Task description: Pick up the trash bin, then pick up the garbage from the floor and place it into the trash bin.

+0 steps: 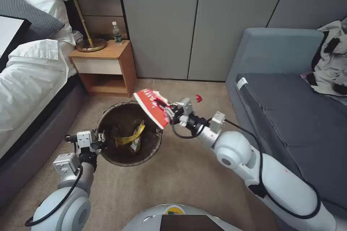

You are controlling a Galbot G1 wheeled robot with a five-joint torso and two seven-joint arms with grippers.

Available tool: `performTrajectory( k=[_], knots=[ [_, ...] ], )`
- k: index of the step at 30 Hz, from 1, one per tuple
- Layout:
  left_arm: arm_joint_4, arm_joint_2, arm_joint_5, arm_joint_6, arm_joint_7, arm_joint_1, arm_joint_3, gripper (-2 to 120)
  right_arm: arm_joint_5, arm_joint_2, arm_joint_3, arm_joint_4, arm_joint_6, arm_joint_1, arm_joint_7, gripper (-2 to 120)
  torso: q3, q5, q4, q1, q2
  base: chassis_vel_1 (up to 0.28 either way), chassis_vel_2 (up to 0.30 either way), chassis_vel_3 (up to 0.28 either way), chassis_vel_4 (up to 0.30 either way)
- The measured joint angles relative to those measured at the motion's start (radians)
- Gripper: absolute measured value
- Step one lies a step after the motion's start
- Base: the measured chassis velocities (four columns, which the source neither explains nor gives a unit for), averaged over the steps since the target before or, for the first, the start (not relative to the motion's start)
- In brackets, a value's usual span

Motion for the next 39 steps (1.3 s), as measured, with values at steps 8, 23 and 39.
performTrajectory(
  k=[8, 23, 39],
  knots=[
    [0.0, -0.001, 0.0, 0.005, 0.001, -0.002, -0.002, 3, -0.051, 0.064, -0.119, -0.045, 0.0, 0.046, 0.005, 2, 0.0, 0.0, -0.0001, 0.0, 0.0, 0.0, 0.0, 0.0, 0.0],
    [0.0, -0.007, 0.0, 0.008, 0.004, -0.006, -0.002, 3, -0.128, 0.103, -0.187, -0.071, 0.001, 0.033, 0.03, 30, 0.0, 0.0, -0.0002, 0.0, 0.0, 0.0, 0.0, 0.0, 0.0],
    [0.002, -0.009, 0.001, 0.009, 0.008, -0.008, -0.003, 3, -0.126, 0.109, -0.179, -0.059, -0.001, 0.029, 0.04, 90, 0.0, 0.0001, -0.0001, 0.0, 0.0, 0.0, 0.0, 0.0, 0.0]
  ],
)
